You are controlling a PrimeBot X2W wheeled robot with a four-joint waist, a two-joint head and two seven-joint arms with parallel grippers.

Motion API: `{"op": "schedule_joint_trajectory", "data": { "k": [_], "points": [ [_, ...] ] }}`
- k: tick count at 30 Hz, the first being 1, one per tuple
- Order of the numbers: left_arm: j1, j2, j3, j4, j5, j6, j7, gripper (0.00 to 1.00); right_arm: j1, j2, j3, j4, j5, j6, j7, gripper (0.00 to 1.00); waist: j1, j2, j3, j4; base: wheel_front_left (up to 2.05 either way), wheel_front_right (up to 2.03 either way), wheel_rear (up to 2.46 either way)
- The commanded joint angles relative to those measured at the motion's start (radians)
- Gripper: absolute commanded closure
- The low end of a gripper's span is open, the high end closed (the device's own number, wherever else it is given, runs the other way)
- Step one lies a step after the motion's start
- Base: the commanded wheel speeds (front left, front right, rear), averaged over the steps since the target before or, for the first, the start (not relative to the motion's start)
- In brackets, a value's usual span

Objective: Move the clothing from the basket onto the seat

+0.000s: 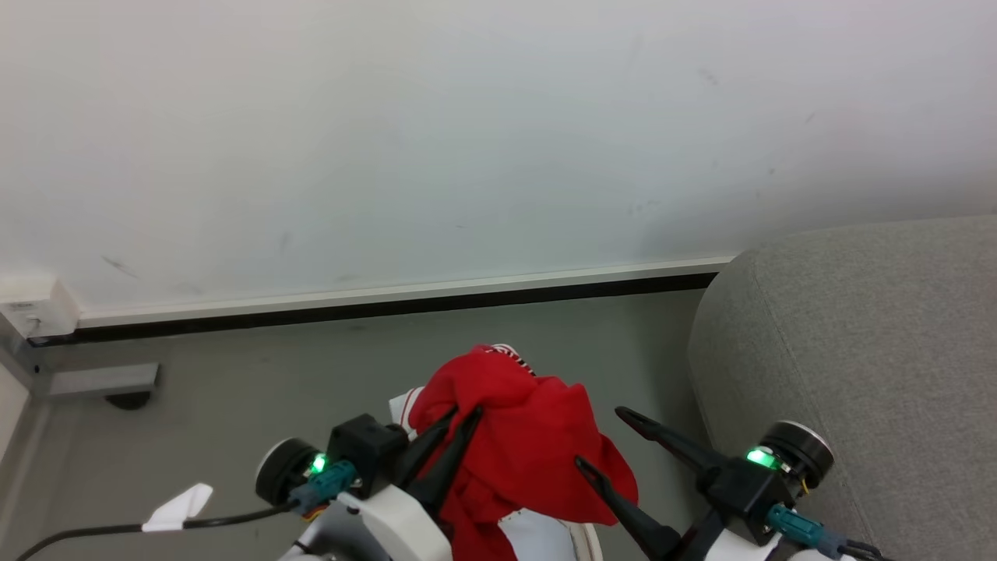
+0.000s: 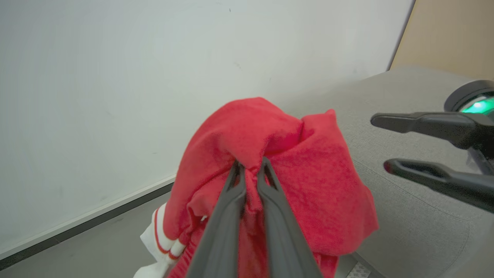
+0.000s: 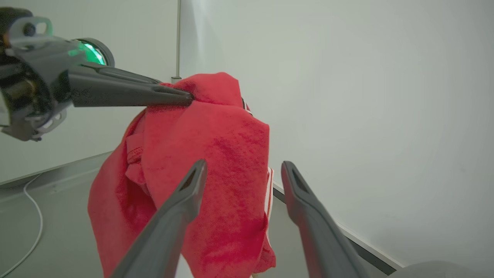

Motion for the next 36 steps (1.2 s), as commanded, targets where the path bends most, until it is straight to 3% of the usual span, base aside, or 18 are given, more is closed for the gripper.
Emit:
{"op": "schedule_joint_trajectory", "data": {
  "k": [1,6,13,15,22,30,31,33,35,36],
  "points": [
    [-0.018,-0.006,-0.005,0.001,0.007,-0.005,0.000,1.00,-0.040,-0.009,0.033,0.015,0.027,-0.002,0.009,0.00,-0.0001,-0.0001,0.004,0.008,0.00,0.00,0.00],
    [-0.037,-0.020,-0.035,0.017,0.012,-0.019,0.001,1.00,-0.173,-0.006,0.185,0.100,0.098,-0.002,0.026,0.00,-0.0001,-0.0001,0.008,0.022,0.00,0.00,0.00],
    [-0.049,-0.035,-0.060,0.036,0.009,-0.030,0.002,1.00,-0.291,0.098,0.337,0.294,0.188,-0.002,0.017,0.03,-0.0001,-0.0001,0.008,0.023,0.00,0.00,0.00],
    [-0.049,-0.038,-0.065,0.042,0.006,-0.031,0.003,1.00,-0.310,0.130,0.363,0.344,0.208,-0.002,0.004,1.00,-0.0001,-0.0001,0.007,0.026,0.00,0.00,0.00],
    [-0.047,-0.039,-0.071,0.061,-0.003,-0.026,0.000,1.00,-0.344,0.202,0.406,0.457,0.262,-0.002,-0.066,1.00,-0.0001,-0.0001,0.014,0.028,0.00,0.00,0.00],
    [-0.045,-0.034,-0.067,0.075,-0.001,-0.011,-0.012,1.00,-0.372,0.218,0.408,0.505,0.282,-0.002,-0.107,1.00,-0.0001,-0.0001,0.018,0.024,0.00,0.00,0.00],
    [-0.046,-0.034,-0.063,0.074,0.004,-0.008,-0.019,0.95,-0.374,0.219,0.407,0.507,0.285,-0.002,-0.111,1.00,-0.0001,-0.0001,0.019,0.023,0.00,0.00,0.00],
    [-0.045,-0.032,-0.065,0.081,0.010,-0.001,-0.024,0.67,-0.373,0.218,0.405,0.510,0.289,-0.002,-0.114,1.00,-0.0001,-0.0001,0.019,0.024,0.00,0.00,0.00],
    [-0.044,-0.033,-0.064,0.085,0.015,0.006,-0.034,0.00,-0.374,0.215,0.399,0.512,0.291,-0.002,-0.117,1.00,-0.0001,-0.0001,0.019,0.024,0.00,0.00,0.00],
    [-0.042,-0.031,-0.064,0.087,0.017,0.008,-0.035,0.00,-0.375,0.213,0.395,0.512,0.292,-0.002,-0.119,1.00,-0.0001,-0.0001,0.019,0.024,0.00,0.00,0.00]
  ]
}}
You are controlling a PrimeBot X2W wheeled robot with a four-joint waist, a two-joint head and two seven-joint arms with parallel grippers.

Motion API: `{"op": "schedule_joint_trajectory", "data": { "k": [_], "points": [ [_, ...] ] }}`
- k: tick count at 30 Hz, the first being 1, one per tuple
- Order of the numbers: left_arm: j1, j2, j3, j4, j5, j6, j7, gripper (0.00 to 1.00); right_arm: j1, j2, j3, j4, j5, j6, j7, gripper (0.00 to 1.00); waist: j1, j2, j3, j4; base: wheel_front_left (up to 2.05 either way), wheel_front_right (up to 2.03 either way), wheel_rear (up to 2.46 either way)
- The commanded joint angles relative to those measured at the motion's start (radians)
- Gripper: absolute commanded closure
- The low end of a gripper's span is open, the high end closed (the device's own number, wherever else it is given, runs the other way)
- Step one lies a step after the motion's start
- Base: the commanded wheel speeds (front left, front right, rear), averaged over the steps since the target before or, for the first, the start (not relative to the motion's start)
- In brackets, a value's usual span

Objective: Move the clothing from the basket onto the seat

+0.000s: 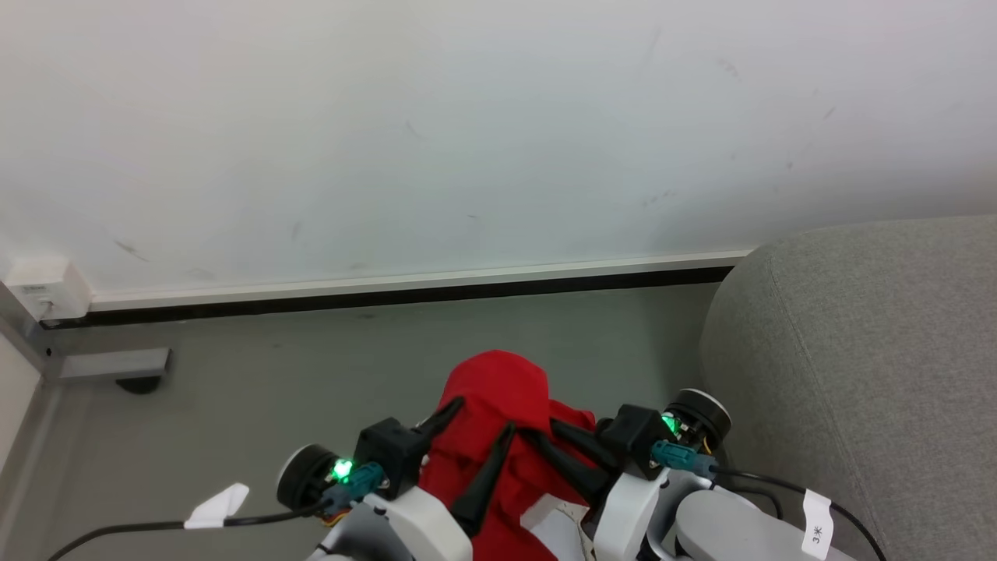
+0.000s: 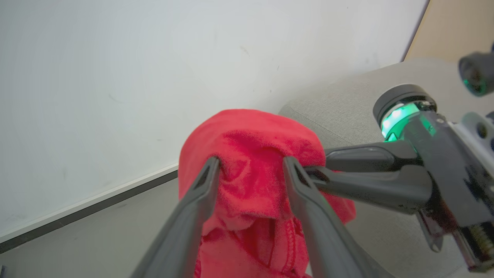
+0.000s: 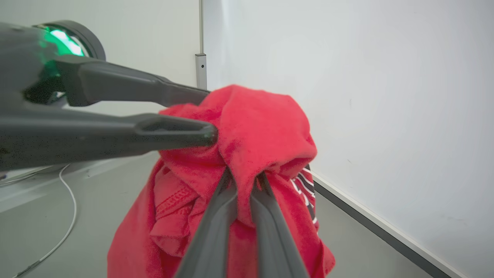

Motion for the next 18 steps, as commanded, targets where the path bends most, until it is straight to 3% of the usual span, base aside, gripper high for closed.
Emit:
{"op": "schedule_joint_trajectory", "data": {
  "k": [1,18],
  "points": [
    [0.003,0.004,0.001,0.001,0.007,0.002,-0.006,0.00,-0.014,-0.005,-0.005,0.002,0.006,-0.002,-0.007,1.00,-0.0001,0.0000,0.000,0.000,0.00,0.00,0.00],
    [0.021,0.000,-0.014,0.025,0.000,0.022,-0.026,0.00,-0.021,-0.073,-0.125,-0.063,-0.019,-0.002,-0.008,1.00,-0.0001,0.0000,0.006,-0.014,0.00,0.00,0.00]
  ]
}}
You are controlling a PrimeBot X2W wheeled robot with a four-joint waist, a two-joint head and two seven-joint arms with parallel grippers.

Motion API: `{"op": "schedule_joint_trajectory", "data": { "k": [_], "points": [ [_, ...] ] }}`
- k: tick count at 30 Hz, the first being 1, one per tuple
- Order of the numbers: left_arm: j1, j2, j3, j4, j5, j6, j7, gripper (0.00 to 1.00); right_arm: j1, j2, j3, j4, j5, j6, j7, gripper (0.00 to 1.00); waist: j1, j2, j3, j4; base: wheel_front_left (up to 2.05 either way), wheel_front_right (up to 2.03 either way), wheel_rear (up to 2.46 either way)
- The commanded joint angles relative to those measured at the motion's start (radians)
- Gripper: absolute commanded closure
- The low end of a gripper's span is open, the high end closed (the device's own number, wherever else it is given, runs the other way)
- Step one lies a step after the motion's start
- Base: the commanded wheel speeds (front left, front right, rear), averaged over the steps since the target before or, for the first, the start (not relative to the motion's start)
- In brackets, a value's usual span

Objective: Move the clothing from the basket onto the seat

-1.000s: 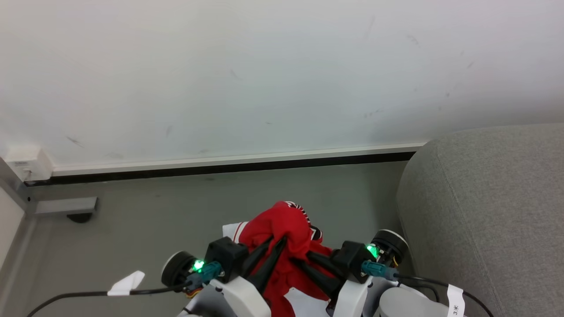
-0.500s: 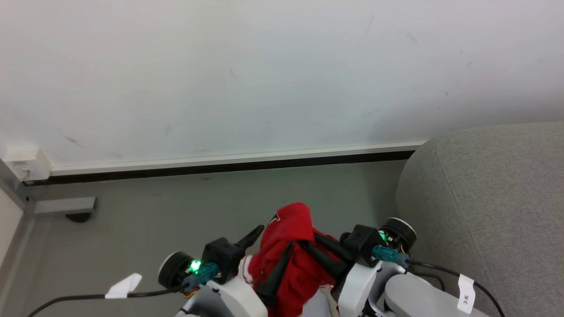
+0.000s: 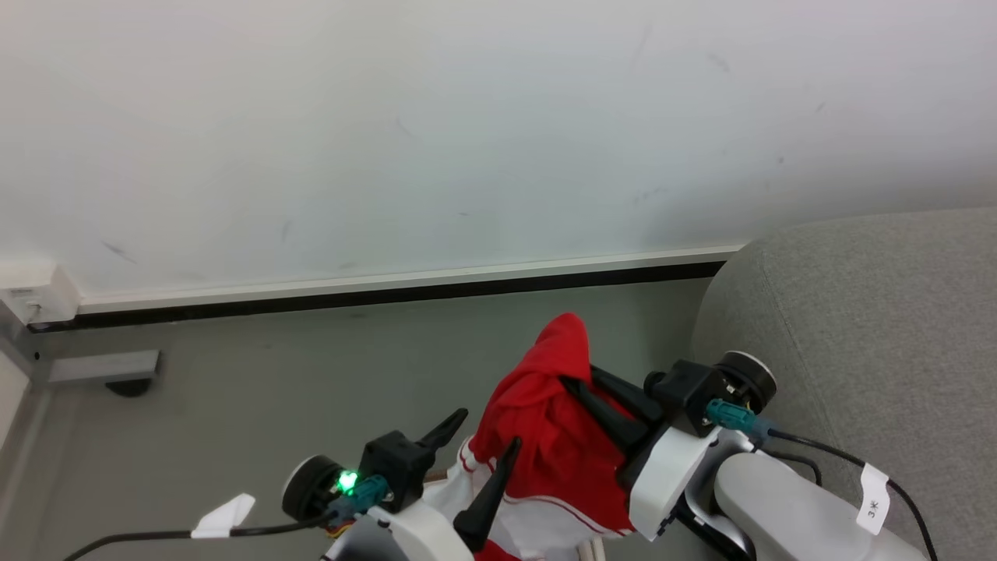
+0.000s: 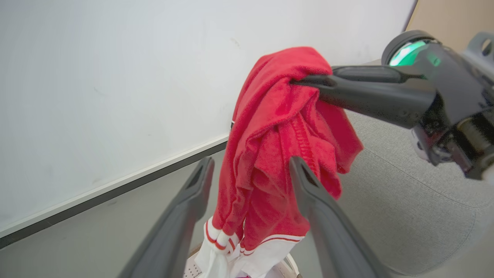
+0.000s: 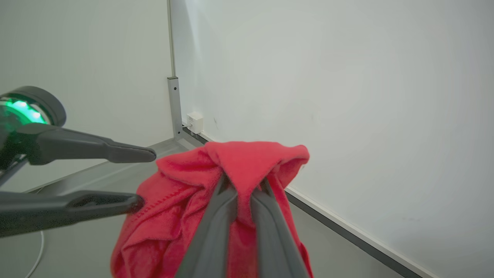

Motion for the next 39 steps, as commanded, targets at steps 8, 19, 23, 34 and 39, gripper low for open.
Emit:
{"op": "schedule_joint_trajectory", "data": {
  "k": [8,19,23,34,39],
  "points": [
    [0.014,0.002,-0.002,-0.003,-0.011,0.004,-0.015,0.00,-0.036,-0.050,-0.087,-0.043,-0.032,-0.002,-0.004,1.00,-0.0001,0.0000,0.006,-0.078,0.00,0.00,0.00],
    [0.005,-0.011,-0.021,-0.003,-0.014,0.004,-0.033,0.00,-0.035,-0.126,-0.199,-0.117,-0.070,-0.002,-0.004,1.00,-0.0001,0.0000,0.017,-0.283,0.00,0.00,0.00],
    [-0.004,-0.021,-0.036,-0.001,-0.007,0.000,-0.034,0.00,-0.021,-0.152,-0.237,-0.139,-0.079,-0.002,0.002,1.00,-0.0001,0.0000,0.023,-0.351,0.00,0.00,0.00],
    [-0.050,-0.030,-0.068,-0.010,0.011,-0.012,-0.020,0.00,0.010,-0.191,-0.404,-0.184,-0.132,-0.002,0.044,1.00,-0.0001,0.0000,0.077,-0.405,0.00,0.00,0.00],
    [-0.115,-0.014,-0.079,-0.039,0.040,-0.031,0.009,0.00,-0.064,-0.182,-0.557,-0.171,-0.202,-0.002,0.074,1.00,-0.0001,0.0000,0.192,-0.358,0.00,0.00,0.00]
  ]
}}
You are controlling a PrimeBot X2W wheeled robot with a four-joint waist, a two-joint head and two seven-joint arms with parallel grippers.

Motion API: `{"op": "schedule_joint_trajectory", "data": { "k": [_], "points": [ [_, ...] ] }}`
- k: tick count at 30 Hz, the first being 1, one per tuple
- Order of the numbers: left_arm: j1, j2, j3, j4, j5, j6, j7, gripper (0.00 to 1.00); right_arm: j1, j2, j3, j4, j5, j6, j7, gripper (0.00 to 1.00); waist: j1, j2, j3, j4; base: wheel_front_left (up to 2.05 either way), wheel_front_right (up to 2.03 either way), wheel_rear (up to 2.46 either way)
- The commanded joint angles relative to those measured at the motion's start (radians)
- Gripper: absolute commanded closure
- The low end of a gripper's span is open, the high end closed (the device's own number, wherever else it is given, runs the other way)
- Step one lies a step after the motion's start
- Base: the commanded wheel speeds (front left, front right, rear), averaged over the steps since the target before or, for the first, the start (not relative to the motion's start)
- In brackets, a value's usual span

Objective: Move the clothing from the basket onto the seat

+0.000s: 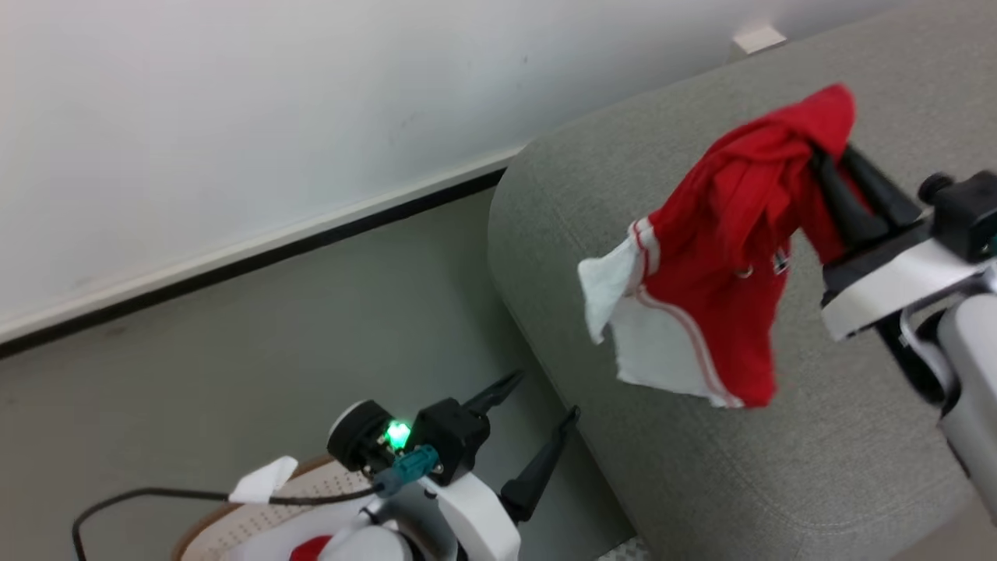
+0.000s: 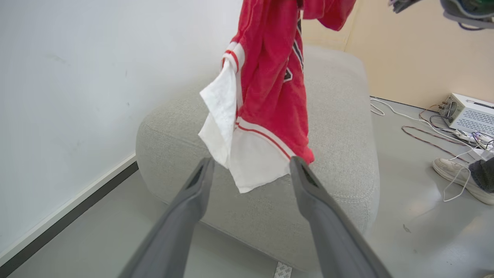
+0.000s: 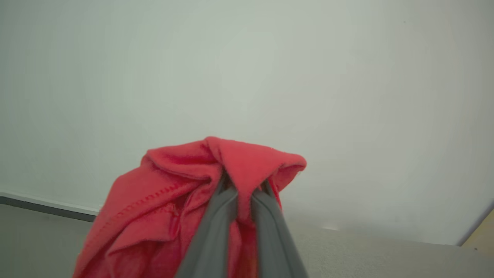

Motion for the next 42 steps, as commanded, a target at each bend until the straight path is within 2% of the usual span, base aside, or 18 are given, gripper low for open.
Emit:
{"op": "schedule_joint_trajectory", "data": {
  "k": [1,8,12,15,19,21,26,29,30,33,38,42],
  "points": [
    [-0.032,0.011,0.000,-0.009,0.019,-0.008,0.007,0.00,-0.046,-0.005,-0.033,0.000,-0.034,-0.002,0.012,1.00,0.0000,0.0000,0.088,0.046,0.00,0.00,0.00],
    [-0.192,0.015,-0.010,-0.056,0.061,-0.054,0.044,0.00,-0.274,-0.065,-0.260,-0.009,-0.161,-0.002,0.108,1.00,0.0000,0.0000,0.316,0.142,0.00,0.00,0.00],
    [-0.278,0.008,-0.010,-0.065,0.081,-0.075,0.047,0.00,-0.400,-0.107,-0.349,0.014,-0.215,-0.002,0.169,1.00,0.0000,0.0000,0.425,0.184,0.00,0.00,0.00],
    [-0.326,0.001,-0.014,-0.063,0.090,-0.086,0.042,0.00,-0.454,-0.112,-0.400,0.072,-0.242,-0.002,0.204,1.00,0.0000,0.0000,0.490,0.206,0.00,0.00,0.00],
    [-0.362,-0.009,-0.023,-0.052,0.090,-0.096,0.025,0.00,-0.451,-0.109,-0.458,0.186,-0.295,-0.002,0.223,1.00,0.0000,0.0000,0.541,0.236,0.00,0.00,0.00],
    [-0.370,-0.012,-0.022,-0.043,0.085,-0.096,0.015,0.00,-0.417,-0.084,-0.491,0.253,-0.317,-0.002,0.215,1.00,0.0000,0.0000,0.551,0.250,0.00,0.00,0.00],
    [-0.359,-0.005,-0.016,-0.016,0.073,-0.090,-0.010,0.00,-0.332,-0.034,-0.554,0.390,-0.362,-0.002,0.161,1.00,0.0000,0.0000,0.548,0.264,0.00,0.00,0.00],
    [-0.349,0.003,-0.013,-0.007,0.068,-0.085,-0.016,0.00,-0.308,-0.016,-0.582,0.430,-0.384,-0.002,0.125,1.00,0.0000,0.0000,0.537,0.260,0.00,0.00,0.00],
    [-0.344,0.007,-0.011,-0.004,0.065,-0.084,-0.016,0.00,-0.296,-0.003,-0.591,0.448,-0.391,-0.002,0.111,0.93,0.0000,0.0000,0.530,0.258,0.00,0.00,0.00],
    [-0.328,0.021,-0.003,0.007,0.062,-0.074,-0.023,0.00,-0.268,0.022,-0.610,0.485,-0.412,-0.002,0.071,0.00,0.0000,0.0000,0.501,0.248,0.00,0.00,0.00],
    [-0.288,0.026,0.008,0.026,0.048,-0.052,-0.047,0.00,-0.212,0.043,-0.637,0.508,-0.416,-0.002,0.001,0.00,0.0000,0.0000,0.421,0.237,0.00,0.00,0.00],
    [-0.226,0.026,0.025,0.048,0.025,-0.020,-0.087,0.00,-0.122,0.048,-0.647,0.457,-0.435,-0.002,-0.049,0.00,0.0000,0.0000,0.323,0.244,0.00,0.00,0.00]
  ]
}}
